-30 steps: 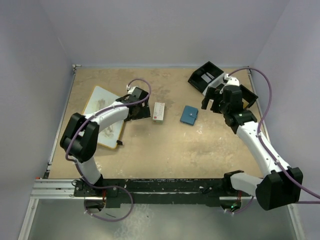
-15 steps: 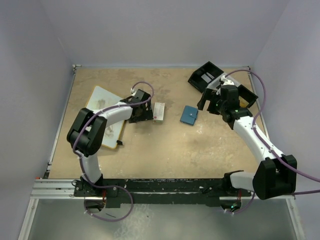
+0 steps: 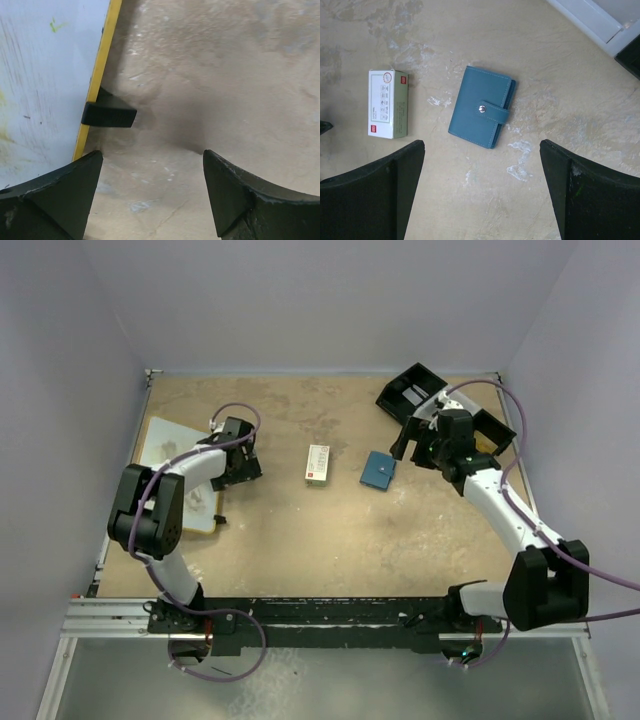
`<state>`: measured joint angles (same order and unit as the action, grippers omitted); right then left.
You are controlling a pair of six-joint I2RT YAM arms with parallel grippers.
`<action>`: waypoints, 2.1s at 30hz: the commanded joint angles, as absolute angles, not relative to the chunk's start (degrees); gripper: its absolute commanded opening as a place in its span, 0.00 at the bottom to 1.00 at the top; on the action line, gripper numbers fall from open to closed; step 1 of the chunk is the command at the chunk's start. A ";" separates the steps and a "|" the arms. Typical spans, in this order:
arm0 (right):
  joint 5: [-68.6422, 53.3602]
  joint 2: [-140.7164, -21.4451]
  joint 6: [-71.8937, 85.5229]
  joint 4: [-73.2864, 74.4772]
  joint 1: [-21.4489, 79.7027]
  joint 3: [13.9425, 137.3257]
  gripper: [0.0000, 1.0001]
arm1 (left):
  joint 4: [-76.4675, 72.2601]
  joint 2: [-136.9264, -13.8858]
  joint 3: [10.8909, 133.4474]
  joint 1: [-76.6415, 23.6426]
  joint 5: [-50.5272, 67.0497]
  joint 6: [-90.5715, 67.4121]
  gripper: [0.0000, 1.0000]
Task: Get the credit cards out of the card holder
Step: Move the distractor to the center of the board.
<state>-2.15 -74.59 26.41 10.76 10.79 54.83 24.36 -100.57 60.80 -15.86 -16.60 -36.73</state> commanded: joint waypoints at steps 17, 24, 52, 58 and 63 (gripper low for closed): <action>-4.58 -80.02 23.46 10.93 10.41 57.64 1.00 | 32.94 -94.97 59.76 -4.01 -23.19 -28.90 0.81; -15.42 -85.43 18.97 8.14 10.54 60.97 0.93 | 32.82 -91.54 59.30 -3.86 -22.16 -27.79 0.80; -9.37 -116.64 13.51 16.94 20.00 90.22 0.66 | 23.33 -86.09 66.93 -16.25 -1.51 -31.12 0.77; -14.11 -121.75 17.10 15.72 22.76 97.90 0.69 | 23.46 -86.81 68.71 -16.43 -6.93 -33.38 0.77; -16.61 -129.45 16.37 20.53 23.62 110.09 0.69 | 23.93 -80.89 65.31 -16.35 -14.12 -33.40 0.78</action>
<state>-12.53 -125.78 16.49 17.32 23.03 100.77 25.04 -87.26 66.24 -16.60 -7.03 -32.36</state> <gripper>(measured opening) 0.692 0.773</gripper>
